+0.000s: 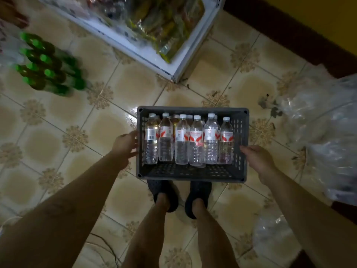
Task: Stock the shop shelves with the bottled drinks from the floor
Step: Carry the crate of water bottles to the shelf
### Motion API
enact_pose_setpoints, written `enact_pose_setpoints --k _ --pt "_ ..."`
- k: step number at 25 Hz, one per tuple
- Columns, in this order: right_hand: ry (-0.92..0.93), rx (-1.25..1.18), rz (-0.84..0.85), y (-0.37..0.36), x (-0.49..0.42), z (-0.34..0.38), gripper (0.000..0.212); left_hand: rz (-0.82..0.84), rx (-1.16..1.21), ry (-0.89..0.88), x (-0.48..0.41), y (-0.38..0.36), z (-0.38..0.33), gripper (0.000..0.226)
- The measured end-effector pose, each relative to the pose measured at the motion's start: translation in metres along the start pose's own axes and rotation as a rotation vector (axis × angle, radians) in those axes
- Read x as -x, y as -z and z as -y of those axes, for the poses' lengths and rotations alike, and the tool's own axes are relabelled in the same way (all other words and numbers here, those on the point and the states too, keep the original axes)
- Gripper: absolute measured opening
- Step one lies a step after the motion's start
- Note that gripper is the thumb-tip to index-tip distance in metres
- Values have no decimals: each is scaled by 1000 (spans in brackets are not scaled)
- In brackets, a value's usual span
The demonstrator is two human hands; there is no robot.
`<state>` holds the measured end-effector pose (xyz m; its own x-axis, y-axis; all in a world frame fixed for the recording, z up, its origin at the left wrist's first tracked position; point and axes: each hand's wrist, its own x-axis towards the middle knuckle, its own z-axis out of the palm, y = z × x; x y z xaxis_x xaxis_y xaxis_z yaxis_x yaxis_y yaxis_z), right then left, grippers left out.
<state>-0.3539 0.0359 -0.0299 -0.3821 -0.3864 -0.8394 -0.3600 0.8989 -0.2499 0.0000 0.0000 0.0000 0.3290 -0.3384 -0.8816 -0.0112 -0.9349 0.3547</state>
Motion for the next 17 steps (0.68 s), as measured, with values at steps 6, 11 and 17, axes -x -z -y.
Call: enact_pose_setpoints --k 6,11,17 --pt "-26 -28 -95 -29 -61 -17 48 -221 -55 -33 -86 -1 49 51" --pt "-99 -236 -122 -39 -96 -24 43 -92 6 78 -128 -15 75 42" --pt "-21 -406 32 -42 -119 -26 56 -63 6 61 -154 -12 76 57"
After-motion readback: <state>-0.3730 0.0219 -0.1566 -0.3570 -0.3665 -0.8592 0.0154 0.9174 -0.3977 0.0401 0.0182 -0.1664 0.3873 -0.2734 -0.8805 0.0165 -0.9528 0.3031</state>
